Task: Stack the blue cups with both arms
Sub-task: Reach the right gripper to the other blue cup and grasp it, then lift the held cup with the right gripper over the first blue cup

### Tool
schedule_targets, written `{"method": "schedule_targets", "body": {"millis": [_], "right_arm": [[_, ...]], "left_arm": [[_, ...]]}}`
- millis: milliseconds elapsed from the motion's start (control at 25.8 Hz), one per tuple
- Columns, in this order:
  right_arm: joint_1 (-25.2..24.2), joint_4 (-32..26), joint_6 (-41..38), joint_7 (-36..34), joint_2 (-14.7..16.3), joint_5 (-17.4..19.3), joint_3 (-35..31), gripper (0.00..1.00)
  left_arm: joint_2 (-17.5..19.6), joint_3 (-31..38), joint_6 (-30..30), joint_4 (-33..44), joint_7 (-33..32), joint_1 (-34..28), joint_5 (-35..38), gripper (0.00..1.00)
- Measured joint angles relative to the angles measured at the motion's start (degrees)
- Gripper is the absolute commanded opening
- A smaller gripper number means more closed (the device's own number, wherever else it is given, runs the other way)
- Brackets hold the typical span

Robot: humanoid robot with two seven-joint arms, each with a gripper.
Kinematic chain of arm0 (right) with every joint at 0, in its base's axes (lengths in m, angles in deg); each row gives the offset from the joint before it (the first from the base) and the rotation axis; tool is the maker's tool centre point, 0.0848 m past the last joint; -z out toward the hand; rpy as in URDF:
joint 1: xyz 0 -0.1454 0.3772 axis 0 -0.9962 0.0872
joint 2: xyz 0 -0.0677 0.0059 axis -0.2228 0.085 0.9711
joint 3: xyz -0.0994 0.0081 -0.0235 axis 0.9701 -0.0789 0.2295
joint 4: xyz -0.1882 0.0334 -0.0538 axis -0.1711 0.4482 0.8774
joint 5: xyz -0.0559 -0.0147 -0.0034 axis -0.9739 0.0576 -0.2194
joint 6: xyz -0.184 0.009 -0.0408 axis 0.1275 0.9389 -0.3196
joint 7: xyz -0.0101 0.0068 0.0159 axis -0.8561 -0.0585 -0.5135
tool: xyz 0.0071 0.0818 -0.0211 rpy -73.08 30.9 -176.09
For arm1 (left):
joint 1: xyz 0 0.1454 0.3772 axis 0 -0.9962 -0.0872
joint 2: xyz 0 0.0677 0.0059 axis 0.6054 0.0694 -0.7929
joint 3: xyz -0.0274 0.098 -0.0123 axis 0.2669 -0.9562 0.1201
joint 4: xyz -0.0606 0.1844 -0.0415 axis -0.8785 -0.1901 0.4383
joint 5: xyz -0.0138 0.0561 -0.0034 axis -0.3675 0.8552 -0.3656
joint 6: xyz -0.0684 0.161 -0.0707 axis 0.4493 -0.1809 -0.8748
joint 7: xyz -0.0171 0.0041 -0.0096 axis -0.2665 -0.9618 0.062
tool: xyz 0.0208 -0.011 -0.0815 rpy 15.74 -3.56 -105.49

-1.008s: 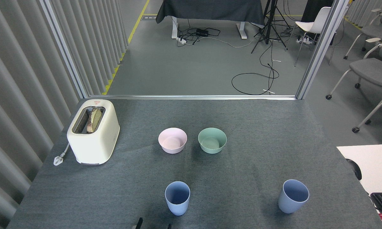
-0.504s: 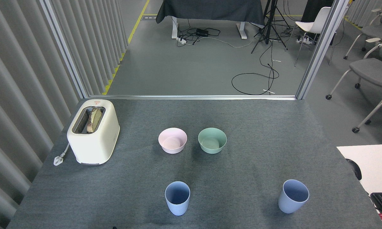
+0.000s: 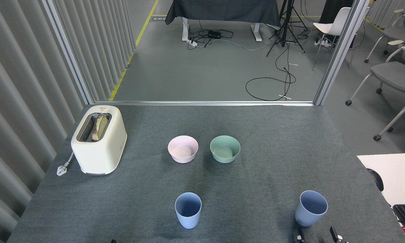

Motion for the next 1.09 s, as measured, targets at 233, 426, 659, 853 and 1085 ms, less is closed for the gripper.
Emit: {"method": "schedule_targets", "body": {"millis": [233,426,659,853,1085], "right_arm": [[4.20,3.57,-0.56,0.78,0.35,0.01,0.01,1.00],[6.40,5.32,-0.95,1.20,0.45,0.04,-0.01,1.00],[8.99,7.42,-1.31,1.75,0.46,0.03,0.22,0.96],[9.57,7.92,-1.48,1.90,0.42,-0.19,1.08,0.69],[9.54,7.01,-1.04,2.00,0.06,-0.57,2.79,0.57]], "left_arm": [[0.03,0.01,0.04,-0.07,0.13,-0.07,0.02,1.00],[0.02,0.02,0.06,-0.08,0.13,-0.06,0.03,1.00],[-0.12,0.01,0.06,-0.14,0.14,-0.07,0.02,1.00],[-0.15,0.02,0.06,-0.15,0.24,-0.07,-0.04,1.00],[-0.32,-0.01,0.06,-0.07,0.32,-0.15,-0.04,1.00]]}}
